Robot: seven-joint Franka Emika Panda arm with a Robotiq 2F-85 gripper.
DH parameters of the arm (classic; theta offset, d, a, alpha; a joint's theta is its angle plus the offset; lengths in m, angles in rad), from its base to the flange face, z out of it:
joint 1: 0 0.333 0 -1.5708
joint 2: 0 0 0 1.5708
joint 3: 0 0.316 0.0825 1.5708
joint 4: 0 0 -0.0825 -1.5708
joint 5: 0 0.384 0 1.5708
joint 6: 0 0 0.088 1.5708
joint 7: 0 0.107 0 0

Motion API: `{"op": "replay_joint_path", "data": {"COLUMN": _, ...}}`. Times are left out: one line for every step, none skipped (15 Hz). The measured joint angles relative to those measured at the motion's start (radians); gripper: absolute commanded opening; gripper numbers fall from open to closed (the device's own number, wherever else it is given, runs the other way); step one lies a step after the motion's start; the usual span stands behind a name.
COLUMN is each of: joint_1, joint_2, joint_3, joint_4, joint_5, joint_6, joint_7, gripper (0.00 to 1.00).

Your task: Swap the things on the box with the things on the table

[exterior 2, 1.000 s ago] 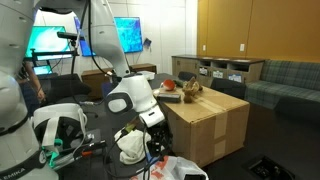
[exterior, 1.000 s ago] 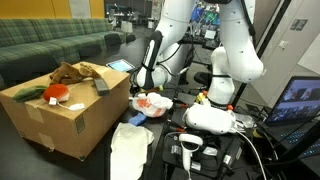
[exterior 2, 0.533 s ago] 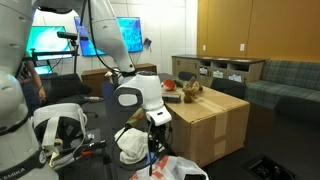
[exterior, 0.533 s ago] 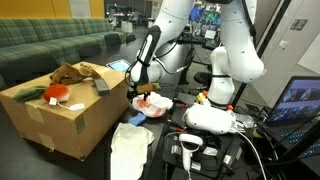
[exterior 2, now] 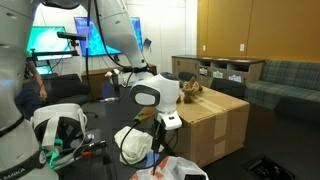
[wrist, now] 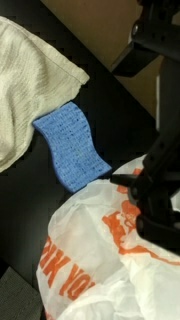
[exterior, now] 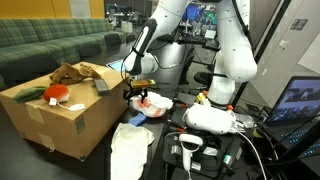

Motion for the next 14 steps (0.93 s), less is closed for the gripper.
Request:
{"op": "replay_joint_path", "data": {"joint_1": -0.052, "joint_2": 0.003, "joint_3": 0.042, "joint_4": 0.008, "joint_5": 0.001, "joint_6": -0.011, "joint_7": -0.023, "gripper": 1.0}}
{"op": "replay_joint_path", "data": {"joint_1": -0.096, "joint_2": 0.006, "joint_3": 0.078, "joint_4": 0.014, "joint_5": 0.005, "joint_6": -0.023, "joint_7": -0.046, "gripper": 1.0}}
{"op": "replay_joint_path", "data": {"joint_1": -0.133, "joint_2": 0.012, "joint_3": 0.109, "joint_4": 0.02, "joint_5": 0.007, "joint_6": -0.037, "joint_7": -0.062, "gripper": 1.0}}
{"op": "replay_joint_path", "data": {"joint_1": -0.16, "joint_2": 0.021, "joint_3": 0.131, "joint_4": 0.026, "joint_5": 0.007, "joint_6": -0.05, "joint_7": -0.072, "gripper": 1.0}}
{"op": "replay_joint_path", "data": {"joint_1": -0.178, "joint_2": 0.031, "joint_3": 0.146, "joint_4": 0.031, "joint_5": 0.007, "joint_6": -0.064, "joint_7": -0.079, "gripper": 1.0}}
{"op": "replay_joint_path", "data": {"joint_1": -0.19, "joint_2": 0.042, "joint_3": 0.158, "joint_4": 0.038, "joint_5": 0.007, "joint_6": -0.079, "joint_7": -0.083, "gripper": 1.0}}
{"op": "replay_joint_path", "data": {"joint_1": -0.196, "joint_2": 0.054, "joint_3": 0.166, "joint_4": 0.044, "joint_5": 0.007, "joint_6": -0.096, "joint_7": -0.084, "gripper": 1.0}}
{"op": "replay_joint_path", "data": {"joint_1": -0.199, "joint_2": 0.066, "joint_3": 0.172, "joint_4": 0.051, "joint_5": 0.007, "joint_6": -0.115, "joint_7": -0.085, "gripper": 1.0}}
{"op": "replay_joint_path", "data": {"joint_1": -0.199, "joint_2": 0.08, "joint_3": 0.176, "joint_4": 0.058, "joint_5": 0.007, "joint_6": -0.133, "joint_7": -0.085, "gripper": 1.0}}
{"op": "replay_joint_path", "data": {"joint_1": -0.199, "joint_2": 0.093, "joint_3": 0.179, "joint_4": 0.066, "joint_5": 0.007, "joint_6": -0.151, "joint_7": -0.084, "gripper": 1.0}}
{"op": "replay_joint_path", "data": {"joint_1": -0.199, "joint_2": 0.107, "joint_3": 0.181, "joint_4": 0.074, "joint_5": 0.007, "joint_6": -0.169, "joint_7": -0.083, "gripper": 1.0}}
{"op": "replay_joint_path", "data": {"joint_1": -0.199, "joint_2": 0.121, "joint_3": 0.181, "joint_4": 0.084, "joint_5": 0.007, "joint_6": -0.187, "joint_7": -0.081, "gripper": 1.0}}
{"op": "replay_joint_path", "data": {"joint_1": -0.2, "joint_2": 0.135, "joint_3": 0.181, "joint_4": 0.093, "joint_5": 0.007, "joint_6": -0.203, "joint_7": -0.075, "gripper": 1.0}}
{"op": "replay_joint_path", "data": {"joint_1": -0.202, "joint_2": 0.149, "joint_3": 0.181, "joint_4": 0.103, "joint_5": 0.009, "joint_6": -0.217, "joint_7": -0.067, "gripper": 1.0}}
